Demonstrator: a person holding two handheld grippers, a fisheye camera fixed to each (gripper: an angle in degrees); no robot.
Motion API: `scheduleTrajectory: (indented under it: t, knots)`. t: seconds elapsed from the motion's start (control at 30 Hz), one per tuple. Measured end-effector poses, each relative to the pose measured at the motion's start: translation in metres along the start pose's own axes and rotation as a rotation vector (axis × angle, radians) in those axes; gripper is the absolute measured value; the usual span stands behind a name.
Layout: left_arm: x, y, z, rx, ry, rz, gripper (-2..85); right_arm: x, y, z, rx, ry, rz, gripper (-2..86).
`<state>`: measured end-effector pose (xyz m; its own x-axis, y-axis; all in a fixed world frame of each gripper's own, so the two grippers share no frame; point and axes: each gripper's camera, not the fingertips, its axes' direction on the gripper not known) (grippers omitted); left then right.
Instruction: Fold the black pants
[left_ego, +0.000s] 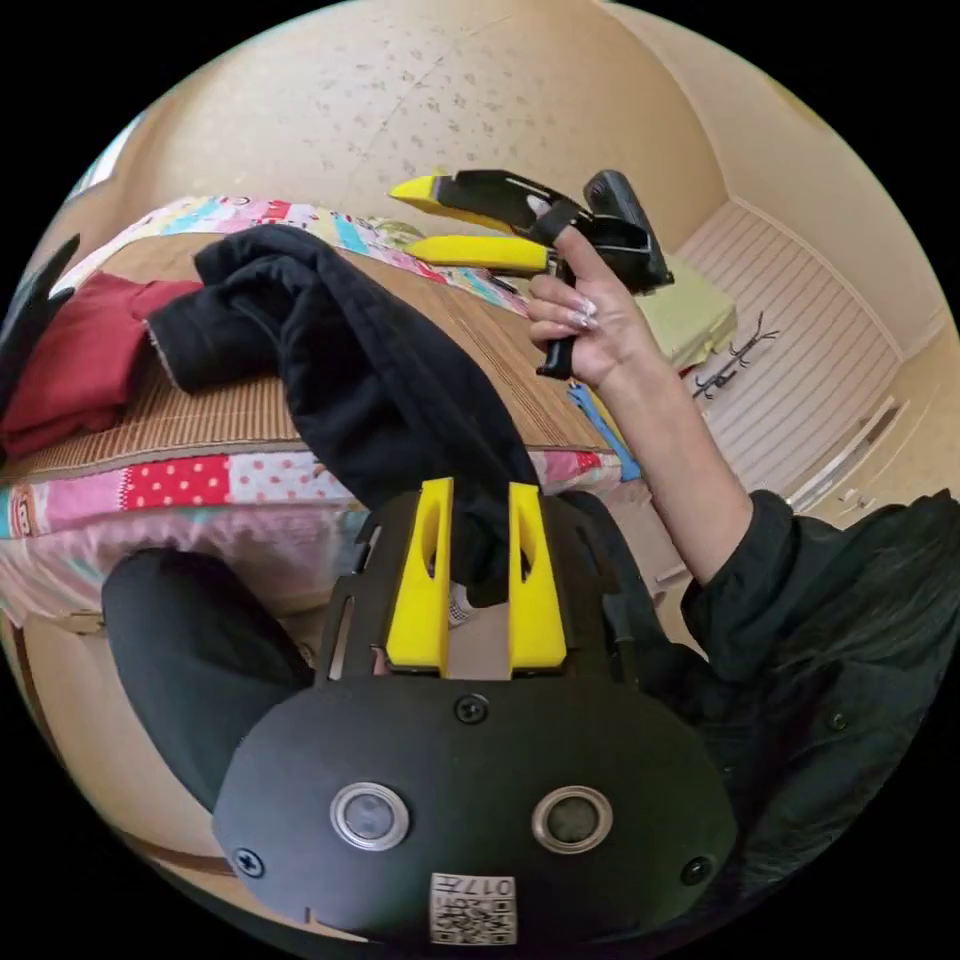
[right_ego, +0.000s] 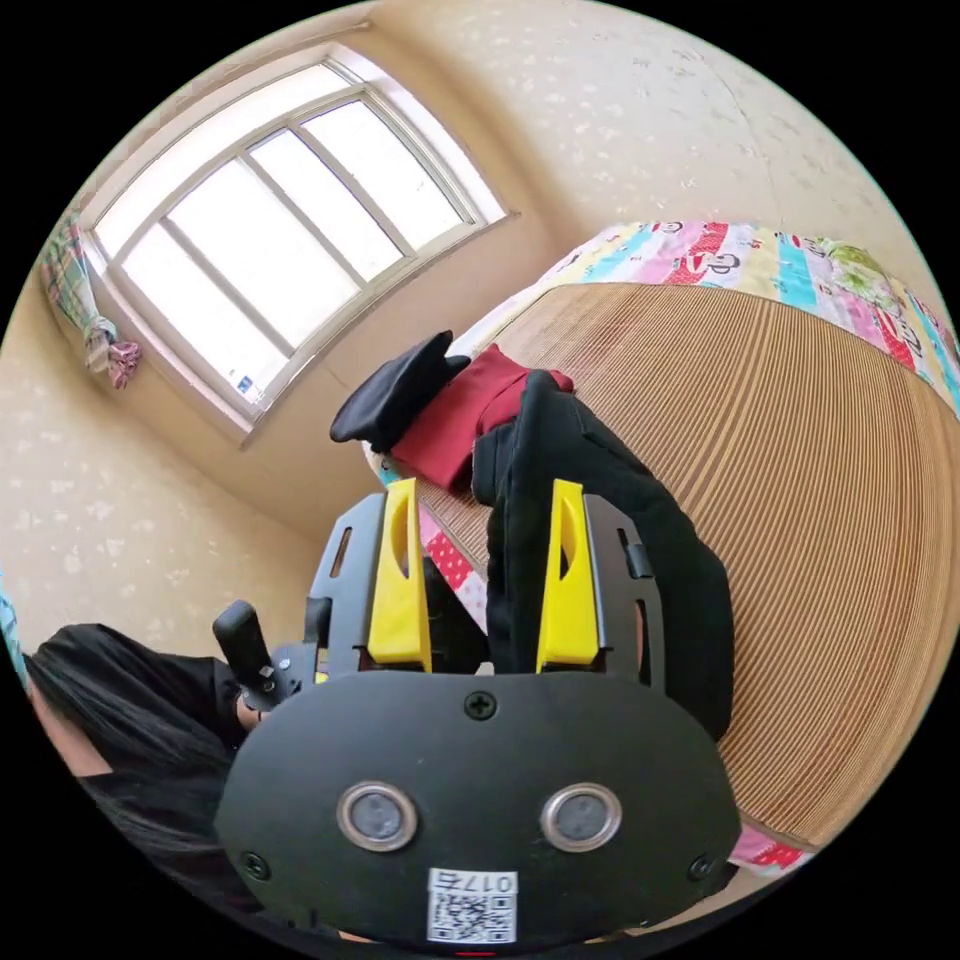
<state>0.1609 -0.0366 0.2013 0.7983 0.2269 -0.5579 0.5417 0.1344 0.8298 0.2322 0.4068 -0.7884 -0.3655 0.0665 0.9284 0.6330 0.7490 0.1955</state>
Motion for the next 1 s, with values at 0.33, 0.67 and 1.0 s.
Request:
scheduleTrajectory:
  t: [0.33, 0.67, 1.0]
  knots:
    - [-0.052, -0.007, -0.063, 0.143, 0.026, -0.214, 10.6, 0.106, -0.028, 0.084, -0.152, -0.088, 0.215, 5.2]
    - [-0.116, -0.116, -0.018, 0.184, 0.284, -0.433, 14.4, 0.109, 0.122, -0.133, 0.251, -0.739, 0.16, 2.2]
    - [0.016, -0.319, -0.128, 0.514, 0.109, -0.028, 6.3, 0.159, 0.058, -0.464, 0.741, -0.35, 0.038, 4.6]
